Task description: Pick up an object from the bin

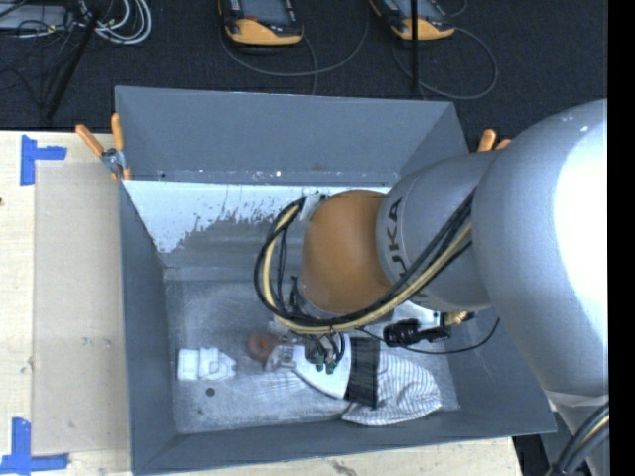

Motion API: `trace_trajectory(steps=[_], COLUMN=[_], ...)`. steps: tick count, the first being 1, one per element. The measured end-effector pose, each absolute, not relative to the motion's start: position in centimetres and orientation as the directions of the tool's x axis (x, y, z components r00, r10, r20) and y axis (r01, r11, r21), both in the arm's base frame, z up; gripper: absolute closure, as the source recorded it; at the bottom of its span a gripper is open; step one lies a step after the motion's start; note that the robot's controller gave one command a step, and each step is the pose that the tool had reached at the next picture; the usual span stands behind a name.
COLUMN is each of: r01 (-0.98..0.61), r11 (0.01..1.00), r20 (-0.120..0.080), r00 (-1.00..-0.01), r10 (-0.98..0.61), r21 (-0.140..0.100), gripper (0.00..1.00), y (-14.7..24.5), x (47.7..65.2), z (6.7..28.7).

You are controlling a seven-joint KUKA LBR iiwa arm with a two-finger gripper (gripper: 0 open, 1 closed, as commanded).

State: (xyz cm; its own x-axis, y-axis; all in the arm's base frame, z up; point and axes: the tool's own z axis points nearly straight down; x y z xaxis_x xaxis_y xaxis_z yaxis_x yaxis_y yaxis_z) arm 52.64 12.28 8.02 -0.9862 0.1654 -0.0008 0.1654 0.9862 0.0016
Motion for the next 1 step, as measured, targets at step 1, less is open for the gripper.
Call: trace_trajectory(steps=[1], r01=[0.166], r11=[0.986], r20=[0.001], r00=[-0.986], r10=[0.166], r21=[0.001], gripper=[1.0], y=[12.26], x=[52.59], z=[8.22])
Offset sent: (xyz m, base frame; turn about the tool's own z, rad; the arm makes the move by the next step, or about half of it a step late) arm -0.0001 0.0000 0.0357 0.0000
